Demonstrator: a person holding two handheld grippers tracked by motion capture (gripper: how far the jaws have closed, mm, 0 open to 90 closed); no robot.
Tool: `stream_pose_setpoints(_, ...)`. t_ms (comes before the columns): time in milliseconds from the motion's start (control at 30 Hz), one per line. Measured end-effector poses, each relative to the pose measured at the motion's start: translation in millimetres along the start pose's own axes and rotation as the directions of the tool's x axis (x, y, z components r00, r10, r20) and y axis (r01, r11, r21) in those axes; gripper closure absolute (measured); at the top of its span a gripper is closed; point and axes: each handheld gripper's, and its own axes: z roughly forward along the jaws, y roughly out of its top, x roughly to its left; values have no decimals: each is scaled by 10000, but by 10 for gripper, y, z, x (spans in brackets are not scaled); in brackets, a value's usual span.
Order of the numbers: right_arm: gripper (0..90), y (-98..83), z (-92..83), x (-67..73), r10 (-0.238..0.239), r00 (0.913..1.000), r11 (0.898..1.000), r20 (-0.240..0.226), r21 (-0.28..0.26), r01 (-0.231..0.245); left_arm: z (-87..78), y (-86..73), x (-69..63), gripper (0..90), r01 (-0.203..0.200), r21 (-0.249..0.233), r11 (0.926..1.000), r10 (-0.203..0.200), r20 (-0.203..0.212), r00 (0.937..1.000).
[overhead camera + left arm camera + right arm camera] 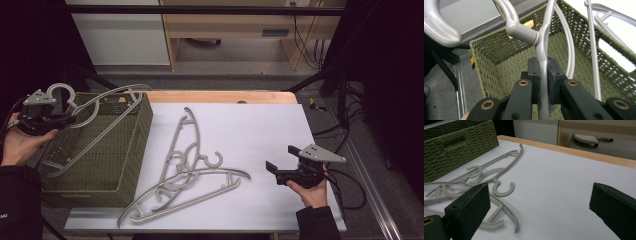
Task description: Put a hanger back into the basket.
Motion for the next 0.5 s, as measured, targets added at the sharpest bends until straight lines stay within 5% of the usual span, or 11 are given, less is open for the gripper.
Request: stream_pose_setpoints(500,37,-6,16,3,-17,10000,10000,4,48,17,233,-234,45,823,-146,629,9979,157,-166,9997)
